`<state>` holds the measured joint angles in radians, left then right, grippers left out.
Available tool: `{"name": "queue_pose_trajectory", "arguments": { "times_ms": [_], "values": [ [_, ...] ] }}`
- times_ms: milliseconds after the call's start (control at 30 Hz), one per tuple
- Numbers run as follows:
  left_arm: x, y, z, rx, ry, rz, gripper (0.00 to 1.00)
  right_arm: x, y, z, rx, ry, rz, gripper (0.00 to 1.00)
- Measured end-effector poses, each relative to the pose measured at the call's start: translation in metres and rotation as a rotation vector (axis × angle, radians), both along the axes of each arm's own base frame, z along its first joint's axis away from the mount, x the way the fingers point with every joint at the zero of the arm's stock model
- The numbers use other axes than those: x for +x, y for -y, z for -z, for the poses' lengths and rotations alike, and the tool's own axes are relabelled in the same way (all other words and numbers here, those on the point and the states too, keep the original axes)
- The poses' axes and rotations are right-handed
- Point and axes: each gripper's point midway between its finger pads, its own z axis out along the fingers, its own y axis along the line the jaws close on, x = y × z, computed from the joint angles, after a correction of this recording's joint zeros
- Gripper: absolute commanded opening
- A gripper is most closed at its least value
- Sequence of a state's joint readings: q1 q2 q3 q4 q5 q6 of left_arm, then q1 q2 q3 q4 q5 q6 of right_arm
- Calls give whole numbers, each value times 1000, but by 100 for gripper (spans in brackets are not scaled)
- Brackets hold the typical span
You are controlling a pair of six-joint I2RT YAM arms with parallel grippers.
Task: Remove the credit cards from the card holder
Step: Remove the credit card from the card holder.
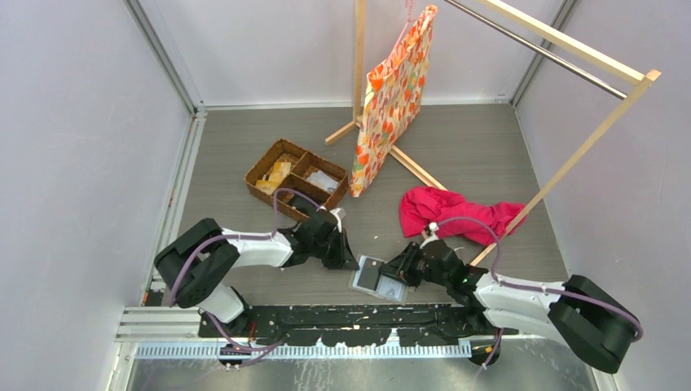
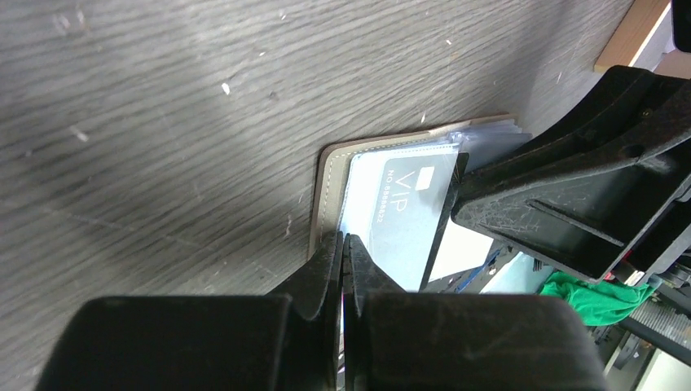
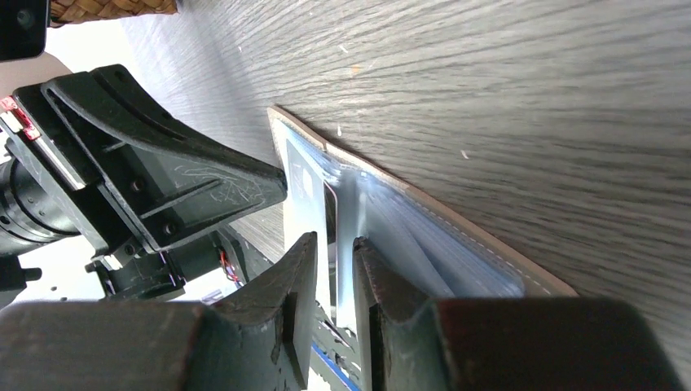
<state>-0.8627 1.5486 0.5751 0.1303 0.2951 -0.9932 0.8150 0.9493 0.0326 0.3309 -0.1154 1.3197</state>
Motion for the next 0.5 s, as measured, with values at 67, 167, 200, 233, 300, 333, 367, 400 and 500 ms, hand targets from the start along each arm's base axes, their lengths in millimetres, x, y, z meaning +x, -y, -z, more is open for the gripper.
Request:
{"name": "queue_pose_trajectory", "arguments": {
  "times_ms": [67, 167, 200, 233, 300, 333, 367, 400, 500],
  "values": [
    [-2, -4, 0, -1, 0, -9, 1, 1, -3, 0, -2, -5, -8, 26],
    [-5, -9, 0, 1, -4, -24, 1, 3, -8, 0, -4, -10, -22, 22],
    [-6, -11, 0, 5, -5, -27, 1, 3, -9, 1, -5, -12, -25, 19],
    [-7, -13, 0, 10, -5, -30, 1, 3, -10, 1, -5, -14, -29, 17],
    [-9, -18, -1, 23, -7, -36, 0, 4, -12, 2, -5, -16, -34, 15],
    [-10, -20, -1, 31, -8, -40, 0, 4, -12, 2, -4, -18, -36, 15],
    [-11, -23, -1, 41, -9, -43, 1, 4, -13, 2, -2, -16, -38, 16],
    [-12, -25, -1, 48, -10, -47, 1, 4, -14, 1, 1, -16, -40, 18],
    [-14, -30, -1, 68, -14, -54, 1, 4, -15, 0, 8, -12, -43, 19]
  ]
}}
